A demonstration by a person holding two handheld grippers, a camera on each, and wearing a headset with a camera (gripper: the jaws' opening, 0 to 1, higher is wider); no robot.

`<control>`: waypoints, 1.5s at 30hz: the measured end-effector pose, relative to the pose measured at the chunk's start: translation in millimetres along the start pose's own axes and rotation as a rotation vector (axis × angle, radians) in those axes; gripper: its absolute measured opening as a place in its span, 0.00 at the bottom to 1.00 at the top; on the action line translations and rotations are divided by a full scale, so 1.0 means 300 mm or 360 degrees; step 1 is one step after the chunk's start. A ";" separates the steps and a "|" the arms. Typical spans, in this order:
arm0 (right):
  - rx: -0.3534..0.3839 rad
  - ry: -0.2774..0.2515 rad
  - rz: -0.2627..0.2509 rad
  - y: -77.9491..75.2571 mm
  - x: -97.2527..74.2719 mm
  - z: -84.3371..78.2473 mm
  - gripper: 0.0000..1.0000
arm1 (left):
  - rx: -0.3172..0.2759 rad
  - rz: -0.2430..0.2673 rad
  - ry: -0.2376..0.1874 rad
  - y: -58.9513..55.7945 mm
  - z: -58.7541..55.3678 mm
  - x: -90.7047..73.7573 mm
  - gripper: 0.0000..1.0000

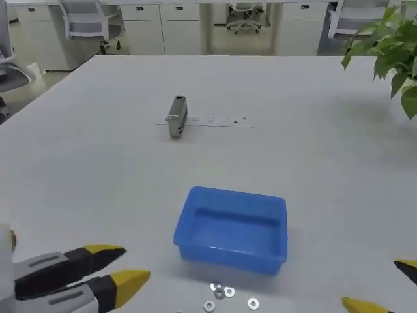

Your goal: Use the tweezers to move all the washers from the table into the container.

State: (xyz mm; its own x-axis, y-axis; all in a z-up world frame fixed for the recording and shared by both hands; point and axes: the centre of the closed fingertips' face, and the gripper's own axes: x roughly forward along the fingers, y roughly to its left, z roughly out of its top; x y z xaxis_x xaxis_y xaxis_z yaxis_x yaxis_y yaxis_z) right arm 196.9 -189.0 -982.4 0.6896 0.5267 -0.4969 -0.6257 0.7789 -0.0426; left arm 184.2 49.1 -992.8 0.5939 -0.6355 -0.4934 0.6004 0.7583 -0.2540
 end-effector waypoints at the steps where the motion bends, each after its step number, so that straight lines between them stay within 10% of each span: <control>1: 0.0006 0.0008 0.0024 0.011 0.001 0.000 0.42 | 0.0051 -0.0028 0.0048 -0.007 -0.013 0.013 0.29; 6: 0.0040 0.0011 0.0069 0.034 0.002 0.004 0.37 | 0.0270 -0.0184 0.0324 -0.044 -0.099 0.071 0.21; 12: 0.0035 0.0035 0.0079 0.049 0.000 -0.001 0.35 | 0.0400 -0.0277 0.0492 -0.057 -0.169 0.113 0.16; 40: -0.0042 0.0117 0.0111 0.045 0.012 -0.042 0.31 | 0.1138 -0.0394 0.0911 -0.046 -0.258 0.208 0.00; 45: -0.0044 0.0113 0.0117 0.049 0.013 -0.039 0.30 | 0.1440 -0.0426 0.0976 -0.045 -0.258 0.208 0.00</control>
State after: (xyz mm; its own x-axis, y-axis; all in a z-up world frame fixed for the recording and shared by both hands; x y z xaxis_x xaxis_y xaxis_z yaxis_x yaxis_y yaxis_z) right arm 186.2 -179.4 -994.9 0.6146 0.5559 -0.5597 -0.6841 0.7289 -0.0273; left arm 171.6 10.5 -1084.5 0.1736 -0.3939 -0.9026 0.9848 0.0654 0.1608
